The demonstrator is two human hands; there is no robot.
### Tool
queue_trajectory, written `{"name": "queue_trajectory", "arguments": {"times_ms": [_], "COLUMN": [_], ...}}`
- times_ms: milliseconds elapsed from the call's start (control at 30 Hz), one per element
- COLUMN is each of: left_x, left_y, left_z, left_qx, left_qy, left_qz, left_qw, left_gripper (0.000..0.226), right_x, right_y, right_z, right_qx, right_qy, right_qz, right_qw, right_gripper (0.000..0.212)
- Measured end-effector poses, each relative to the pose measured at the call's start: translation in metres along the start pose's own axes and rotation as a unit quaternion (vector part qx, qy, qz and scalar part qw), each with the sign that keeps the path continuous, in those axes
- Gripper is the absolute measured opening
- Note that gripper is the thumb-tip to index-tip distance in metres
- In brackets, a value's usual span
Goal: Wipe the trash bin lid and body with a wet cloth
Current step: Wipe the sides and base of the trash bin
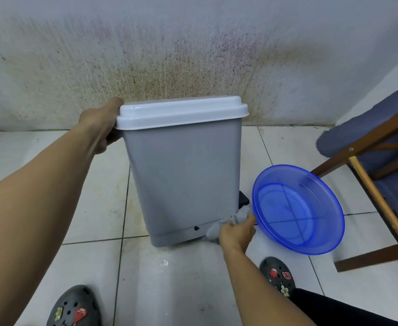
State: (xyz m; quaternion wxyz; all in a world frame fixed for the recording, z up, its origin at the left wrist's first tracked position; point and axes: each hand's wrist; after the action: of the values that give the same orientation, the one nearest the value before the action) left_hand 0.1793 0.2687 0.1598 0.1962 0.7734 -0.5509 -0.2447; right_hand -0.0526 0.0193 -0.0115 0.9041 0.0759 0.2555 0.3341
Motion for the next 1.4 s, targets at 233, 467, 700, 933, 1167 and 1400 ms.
{"name": "queue_trajectory", "arguments": {"times_ms": [233, 467, 700, 933, 1167, 1400], "left_x": [0.003, 0.000, 0.000, 0.002, 0.003, 0.001], "left_y": [-0.003, -0.003, 0.007, 0.013, 0.018, 0.017], "left_z": [0.000, 0.001, 0.003, 0.001, 0.002, 0.000], "left_qx": [0.012, 0.018, 0.021, 0.024, 0.029, 0.022], "left_qy": [-0.008, -0.008, 0.002, 0.004, 0.002, 0.009], "left_qz": [0.006, 0.012, 0.010, 0.011, 0.018, 0.025], "left_qw": [1.000, 1.000, 1.000, 1.000, 0.999, 0.999], "left_gripper": [0.043, 0.047, 0.045, 0.042, 0.039, 0.038], "right_x": [-0.003, -0.010, 0.010, 0.062, 0.082, 0.090], "right_y": [-0.032, -0.034, -0.002, 0.053, 0.077, 0.090], "right_z": [0.037, 0.145, 0.165, 0.159, 0.189, 0.146], "right_qx": [0.051, -0.122, -0.265, -0.549, -0.672, -0.697], "right_qy": [-0.009, 0.056, 0.051, 0.186, 0.397, 0.463], "right_qz": [-0.003, 0.019, -0.016, 0.082, 0.128, 0.130], "right_qw": [0.999, 0.991, 0.963, 0.811, 0.612, 0.532], "right_gripper": [0.013, 0.034, 0.049, 0.056, 0.059, 0.056]}}
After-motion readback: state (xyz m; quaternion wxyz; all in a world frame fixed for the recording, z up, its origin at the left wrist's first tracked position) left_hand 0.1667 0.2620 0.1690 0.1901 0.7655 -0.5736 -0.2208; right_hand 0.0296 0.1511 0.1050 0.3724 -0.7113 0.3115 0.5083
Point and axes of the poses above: each hand's wrist, its own y-axis away from the middle knuckle, its own x-axis out of the palm, z = x × y, and after that the axes turned 9 degrees about -x, right-handed
